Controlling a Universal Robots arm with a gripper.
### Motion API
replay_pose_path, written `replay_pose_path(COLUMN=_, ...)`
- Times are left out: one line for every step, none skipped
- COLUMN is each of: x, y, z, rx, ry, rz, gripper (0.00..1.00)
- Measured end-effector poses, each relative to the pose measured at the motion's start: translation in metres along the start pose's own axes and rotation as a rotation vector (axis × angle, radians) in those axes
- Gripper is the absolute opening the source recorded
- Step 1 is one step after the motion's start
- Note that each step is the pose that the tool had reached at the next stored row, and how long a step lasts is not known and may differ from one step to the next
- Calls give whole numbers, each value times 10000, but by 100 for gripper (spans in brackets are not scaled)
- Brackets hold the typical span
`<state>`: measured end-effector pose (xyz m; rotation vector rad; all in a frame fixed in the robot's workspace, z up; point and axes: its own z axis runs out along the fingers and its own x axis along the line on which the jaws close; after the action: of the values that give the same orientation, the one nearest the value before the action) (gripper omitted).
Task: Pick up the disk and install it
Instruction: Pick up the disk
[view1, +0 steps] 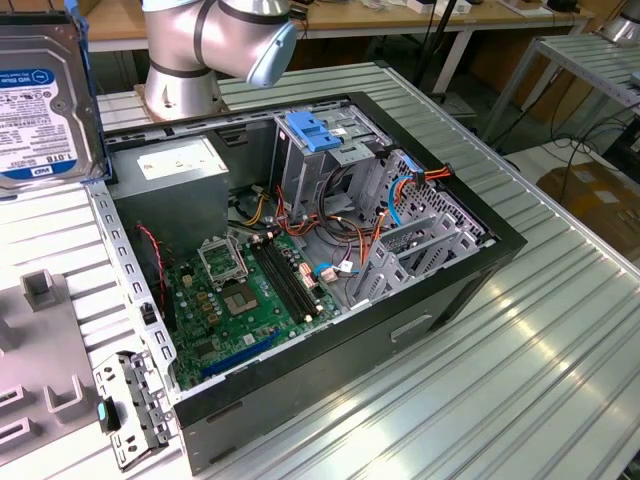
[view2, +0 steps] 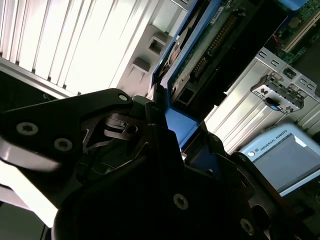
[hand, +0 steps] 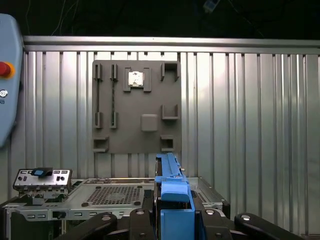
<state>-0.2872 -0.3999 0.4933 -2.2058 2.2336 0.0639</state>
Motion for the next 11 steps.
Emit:
replay_pose_path(x=3, y=-17, z=-1, rx=0, ry=0, rz=1, gripper=37)
replay_pose_path(x=6, y=-33, z=-1, rx=1, ry=-1, rz=1, gripper=37)
replay_pose_path(x=9, y=-50, z=-1, rx=0, ry=0, rz=0, gripper=37)
replay_pose_path(x=11, y=-69, z=-2, rx=0, ry=0, rz=0, gripper=37)
replay_pose_path(x=14, y=-86, z=-3, rx=0, ry=0, rz=0, gripper=37)
replay_pose_path(x=16, y=-106, z=-3, rx=0, ry=0, rz=0, gripper=37)
replay_pose_path(x=19, y=-125, z=-4, rx=0, ry=0, rz=0, gripper=37)
replay_pose_path(x=23, y=-147, z=-5, rx=-1, ry=0, rz=0, gripper=37)
replay_pose_path(x=26, y=-165, z=-5, rx=0, ry=0, rz=0, gripper=37)
replay_pose_path(x=31, y=-190, z=-6, rx=0, ry=0, rz=1, gripper=37)
replay_pose_path(x=34, y=-208, z=-7, rx=0, ry=0, rz=1, gripper=37)
